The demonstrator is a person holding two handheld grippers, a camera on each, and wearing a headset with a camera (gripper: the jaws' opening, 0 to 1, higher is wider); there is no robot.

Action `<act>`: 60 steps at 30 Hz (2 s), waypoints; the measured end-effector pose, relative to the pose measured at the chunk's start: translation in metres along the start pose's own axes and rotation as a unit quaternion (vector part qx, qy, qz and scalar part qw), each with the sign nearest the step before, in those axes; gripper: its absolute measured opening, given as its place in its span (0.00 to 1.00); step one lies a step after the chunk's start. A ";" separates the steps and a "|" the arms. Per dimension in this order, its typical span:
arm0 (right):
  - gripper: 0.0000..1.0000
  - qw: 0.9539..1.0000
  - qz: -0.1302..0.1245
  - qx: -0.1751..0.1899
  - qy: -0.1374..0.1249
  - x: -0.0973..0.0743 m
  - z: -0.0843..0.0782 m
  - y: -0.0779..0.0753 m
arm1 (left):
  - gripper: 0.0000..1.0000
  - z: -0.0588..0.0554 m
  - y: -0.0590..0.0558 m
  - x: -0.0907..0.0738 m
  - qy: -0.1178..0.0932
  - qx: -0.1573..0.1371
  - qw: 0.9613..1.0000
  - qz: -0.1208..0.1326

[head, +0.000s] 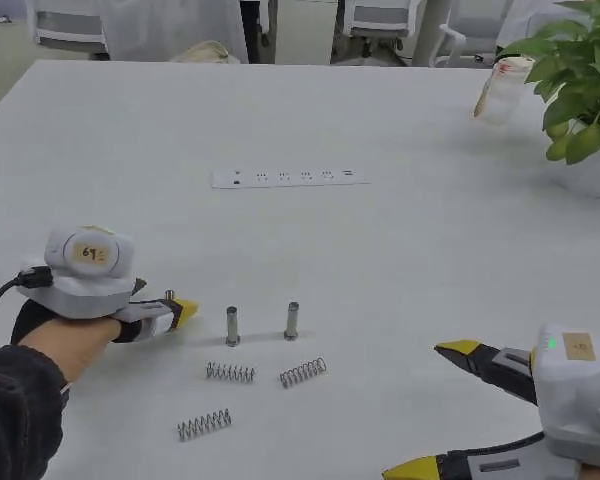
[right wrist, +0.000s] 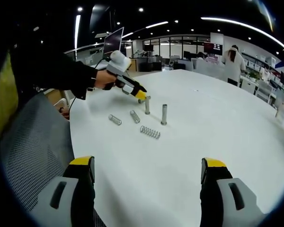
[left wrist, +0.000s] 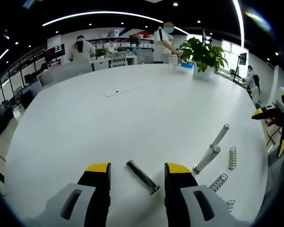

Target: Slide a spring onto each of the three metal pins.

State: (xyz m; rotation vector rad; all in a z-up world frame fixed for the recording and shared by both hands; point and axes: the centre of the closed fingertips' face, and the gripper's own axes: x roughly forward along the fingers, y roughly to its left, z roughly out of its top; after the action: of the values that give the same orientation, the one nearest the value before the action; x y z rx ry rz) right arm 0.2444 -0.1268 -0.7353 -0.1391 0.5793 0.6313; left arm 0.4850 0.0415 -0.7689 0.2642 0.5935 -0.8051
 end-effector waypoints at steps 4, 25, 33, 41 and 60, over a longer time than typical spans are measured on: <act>0.92 1.000 0.000 0.002 0.001 0.000 -0.001 0.000 | 0.34 -0.001 -0.002 0.002 0.004 0.001 1.000 -0.001; 0.91 1.000 0.002 0.008 0.005 0.003 -0.005 -0.001 | 0.18 -0.007 0.002 0.013 0.021 0.001 1.000 0.000; 0.90 1.000 0.001 0.008 0.006 0.003 -0.007 -0.004 | 0.14 -0.007 0.004 0.016 0.024 0.004 1.000 0.002; 0.90 1.000 0.002 0.009 0.005 0.004 -0.007 -0.005 | 0.08 -0.007 0.005 0.016 0.026 0.014 1.000 0.005; 0.89 1.000 0.003 0.012 0.003 0.004 -0.006 -0.005 | 0.00 -0.007 0.007 0.015 0.033 0.041 0.999 0.009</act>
State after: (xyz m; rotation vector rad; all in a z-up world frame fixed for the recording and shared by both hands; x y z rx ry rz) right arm 0.2468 -0.1304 -0.7430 -0.1166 0.5923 0.6297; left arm 0.4954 0.0403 -0.7833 0.3724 0.6206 -0.8059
